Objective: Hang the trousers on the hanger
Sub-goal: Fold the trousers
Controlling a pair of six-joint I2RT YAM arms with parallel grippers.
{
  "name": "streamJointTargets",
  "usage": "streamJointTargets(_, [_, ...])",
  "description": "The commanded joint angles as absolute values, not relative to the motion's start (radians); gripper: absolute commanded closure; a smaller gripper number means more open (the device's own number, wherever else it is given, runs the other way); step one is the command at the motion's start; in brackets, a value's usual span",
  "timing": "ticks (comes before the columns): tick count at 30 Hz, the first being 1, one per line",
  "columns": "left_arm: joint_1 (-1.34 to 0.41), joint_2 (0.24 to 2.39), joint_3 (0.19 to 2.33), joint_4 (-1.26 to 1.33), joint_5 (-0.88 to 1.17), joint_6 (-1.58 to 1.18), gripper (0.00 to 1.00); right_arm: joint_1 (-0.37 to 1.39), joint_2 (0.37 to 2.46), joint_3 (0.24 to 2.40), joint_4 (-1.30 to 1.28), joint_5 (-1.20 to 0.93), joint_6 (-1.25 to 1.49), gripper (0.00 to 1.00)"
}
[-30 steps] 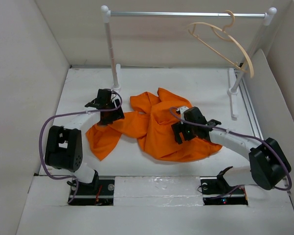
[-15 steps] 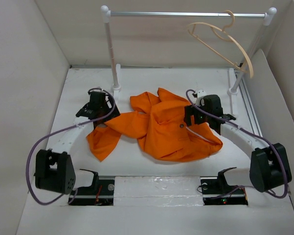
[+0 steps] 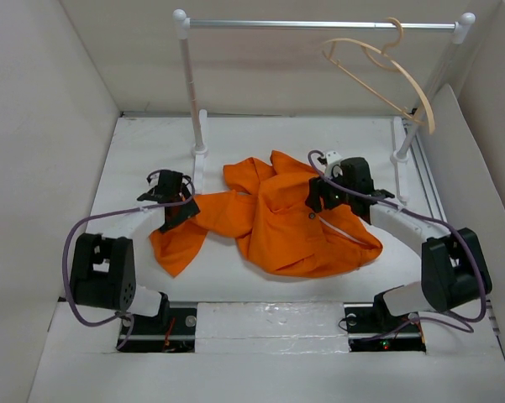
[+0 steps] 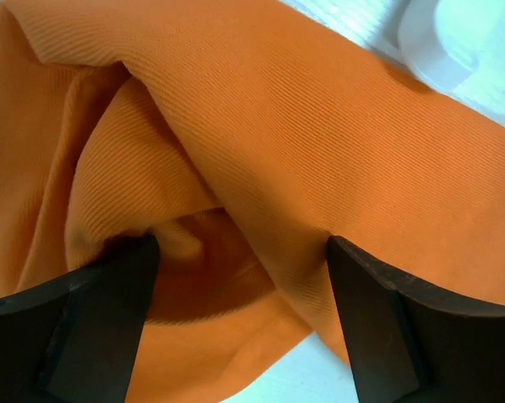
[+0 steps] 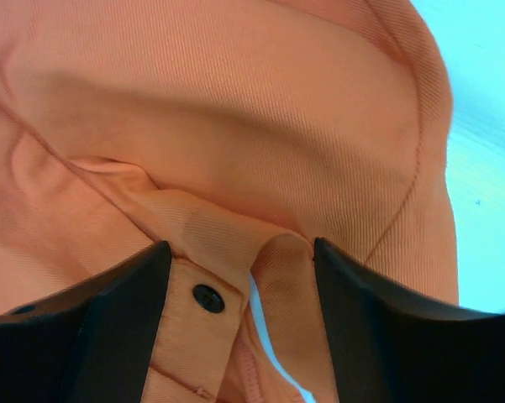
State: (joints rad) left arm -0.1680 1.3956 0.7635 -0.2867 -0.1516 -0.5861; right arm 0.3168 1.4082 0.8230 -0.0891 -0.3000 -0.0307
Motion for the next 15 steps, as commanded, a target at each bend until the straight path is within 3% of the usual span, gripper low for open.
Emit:
streamJointTargets(1, [-0.167,1.457,0.784,-0.259,-0.149,-0.629,0.28,0.325,1.456,0.847,-0.025,-0.353,-0.035,0.36])
streamJointTargets(3, [-0.167,1.466,0.790,-0.246,-0.149,-0.637,0.45,0.334,1.473,0.853,-0.020,-0.359,-0.034,0.48])
streamJointTargets(4, [-0.167,1.463,0.793,-0.241,-0.143,-0.637,0.54,0.344,1.471,0.856,-0.020,-0.359,-0.032,0.63])
streamJointTargets(5, [-0.167,1.465,0.802,-0.238,-0.147,-0.640,0.71,0.344,1.465,0.857,-0.020,-0.357,-0.034,0.68])
streamJointTargets(6, [-0.167,1.465,0.808,-0.241,-0.152,-0.640,0.78,0.344,1.450,0.857,-0.020,-0.359,-0.035,0.73])
streamJointTargets(7, [-0.167,1.463,0.816,-0.241,-0.158,-0.640,0.87,0.344,1.439,0.859,-0.023,-0.357,-0.041,0.97])
streamJointTargets(8, [-0.167,1.462,0.825,-0.245,-0.163,-0.637,1.00,0.344,1.419,0.873,-0.058,-0.347,-0.044,1.00])
streamJointTargets(15, [-0.167,1.212,0.991,-0.368,-0.308,-0.621,1.00,0.446,1.001,1.102,-0.332,-0.128,-0.072,1.00])
